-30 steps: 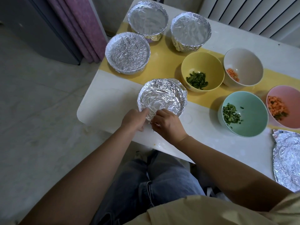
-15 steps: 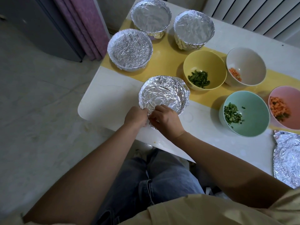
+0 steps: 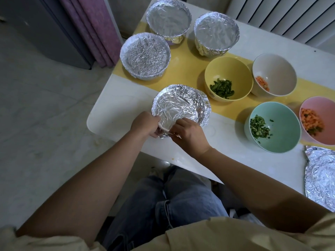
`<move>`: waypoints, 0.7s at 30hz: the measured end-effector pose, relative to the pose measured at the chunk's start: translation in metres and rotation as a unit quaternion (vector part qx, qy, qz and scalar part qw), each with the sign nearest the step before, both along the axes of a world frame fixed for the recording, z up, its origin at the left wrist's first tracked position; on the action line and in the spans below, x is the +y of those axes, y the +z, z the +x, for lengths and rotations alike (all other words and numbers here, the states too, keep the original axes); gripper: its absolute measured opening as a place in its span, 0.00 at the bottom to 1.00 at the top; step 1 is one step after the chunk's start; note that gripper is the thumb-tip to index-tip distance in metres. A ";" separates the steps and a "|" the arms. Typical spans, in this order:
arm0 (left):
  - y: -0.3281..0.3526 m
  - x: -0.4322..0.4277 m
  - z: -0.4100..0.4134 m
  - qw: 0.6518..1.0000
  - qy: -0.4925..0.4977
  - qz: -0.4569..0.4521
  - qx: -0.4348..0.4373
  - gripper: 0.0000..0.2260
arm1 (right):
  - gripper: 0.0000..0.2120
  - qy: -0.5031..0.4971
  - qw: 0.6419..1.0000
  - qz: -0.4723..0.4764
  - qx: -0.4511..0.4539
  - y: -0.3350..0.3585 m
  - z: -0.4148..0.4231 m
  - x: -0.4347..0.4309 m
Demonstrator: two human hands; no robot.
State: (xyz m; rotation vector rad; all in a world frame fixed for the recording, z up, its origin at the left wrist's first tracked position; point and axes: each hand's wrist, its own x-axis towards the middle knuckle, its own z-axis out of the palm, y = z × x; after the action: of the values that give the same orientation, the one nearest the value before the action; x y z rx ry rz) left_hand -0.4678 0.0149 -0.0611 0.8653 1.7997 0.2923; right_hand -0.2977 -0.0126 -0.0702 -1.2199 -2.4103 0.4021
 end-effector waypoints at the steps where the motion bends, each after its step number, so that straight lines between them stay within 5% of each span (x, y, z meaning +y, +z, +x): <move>1: 0.000 -0.002 0.001 1.000 0.012 0.007 0.003 0.15 | 0.06 0.001 1.000 0.000 0.002 -0.001 -0.002 0.001; 7: 0.017 -0.024 0.019 0.995 -0.007 -0.010 0.099 0.24 | 0.05 0.009 1.000 -0.013 0.012 0.000 -0.010 0.001; 12: 0.011 -0.022 0.031 0.997 0.064 -0.049 -0.011 0.14 | 0.05 0.002 0.999 -0.027 0.017 -0.001 -0.015 0.000; 17: 0.012 -0.018 0.031 0.995 0.082 -0.038 -0.042 0.14 | 0.10 -0.005 0.999 -0.030 0.039 0.002 -0.016 0.003; 21: 0.019 -0.021 0.028 0.991 0.035 -0.118 -0.056 0.18 | 0.10 -0.003 0.999 -0.025 0.045 0.001 -0.016 0.002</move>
State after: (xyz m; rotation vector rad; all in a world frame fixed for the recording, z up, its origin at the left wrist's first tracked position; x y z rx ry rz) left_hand -0.4395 -0.0056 -0.0419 0.6092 1.7221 0.1649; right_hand -0.3140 -0.0106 -0.0696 -1.2031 -2.3332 0.5062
